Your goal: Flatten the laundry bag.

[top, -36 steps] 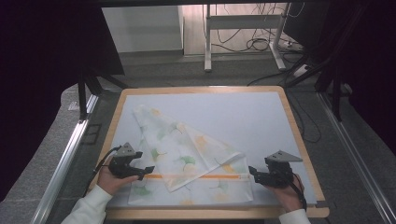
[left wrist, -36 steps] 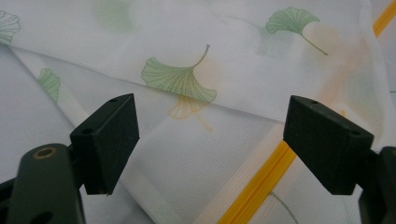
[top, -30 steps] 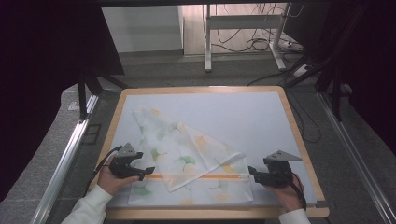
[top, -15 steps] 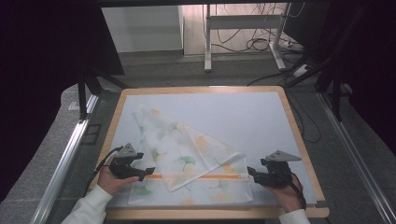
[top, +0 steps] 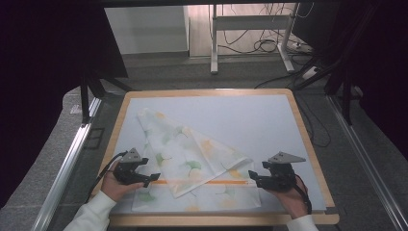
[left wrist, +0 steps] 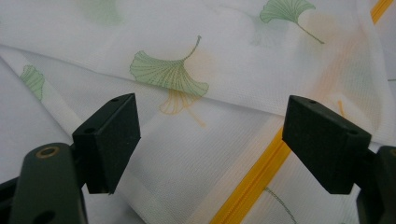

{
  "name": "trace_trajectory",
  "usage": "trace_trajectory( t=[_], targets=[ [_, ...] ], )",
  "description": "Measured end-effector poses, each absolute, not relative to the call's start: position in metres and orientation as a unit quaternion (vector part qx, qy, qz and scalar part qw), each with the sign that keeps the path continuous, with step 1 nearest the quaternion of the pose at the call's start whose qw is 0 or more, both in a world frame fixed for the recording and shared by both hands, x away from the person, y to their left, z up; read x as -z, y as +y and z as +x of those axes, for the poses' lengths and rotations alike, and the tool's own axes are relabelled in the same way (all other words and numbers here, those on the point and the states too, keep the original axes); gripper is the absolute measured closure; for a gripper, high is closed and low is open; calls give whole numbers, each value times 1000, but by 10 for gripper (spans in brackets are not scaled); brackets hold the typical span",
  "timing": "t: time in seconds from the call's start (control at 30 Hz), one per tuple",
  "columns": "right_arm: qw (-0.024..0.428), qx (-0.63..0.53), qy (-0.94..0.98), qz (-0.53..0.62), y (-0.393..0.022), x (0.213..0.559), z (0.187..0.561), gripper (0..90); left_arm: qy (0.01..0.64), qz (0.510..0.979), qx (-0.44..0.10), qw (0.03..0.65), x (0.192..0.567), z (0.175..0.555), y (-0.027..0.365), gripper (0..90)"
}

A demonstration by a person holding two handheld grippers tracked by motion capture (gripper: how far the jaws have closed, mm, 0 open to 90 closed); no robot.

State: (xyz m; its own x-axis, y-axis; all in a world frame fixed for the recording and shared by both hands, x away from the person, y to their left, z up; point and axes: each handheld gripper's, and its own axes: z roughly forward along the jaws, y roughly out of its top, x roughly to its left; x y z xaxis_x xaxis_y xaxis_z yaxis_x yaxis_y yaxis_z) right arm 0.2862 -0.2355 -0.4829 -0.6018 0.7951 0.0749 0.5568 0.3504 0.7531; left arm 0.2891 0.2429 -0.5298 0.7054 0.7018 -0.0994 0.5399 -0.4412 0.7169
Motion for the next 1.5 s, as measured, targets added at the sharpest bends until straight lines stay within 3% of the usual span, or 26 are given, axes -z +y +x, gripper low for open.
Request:
trace_trajectory(
  t=[0.83,1.5],
  targets=[
    [127,-392,839,356,-182,461,296,337,364,846,-104,375,530,289,241,189],
    [88,-379,867,310,-126,469,301,349,363,846,-102,376,529,288,240,189]
  ],
)
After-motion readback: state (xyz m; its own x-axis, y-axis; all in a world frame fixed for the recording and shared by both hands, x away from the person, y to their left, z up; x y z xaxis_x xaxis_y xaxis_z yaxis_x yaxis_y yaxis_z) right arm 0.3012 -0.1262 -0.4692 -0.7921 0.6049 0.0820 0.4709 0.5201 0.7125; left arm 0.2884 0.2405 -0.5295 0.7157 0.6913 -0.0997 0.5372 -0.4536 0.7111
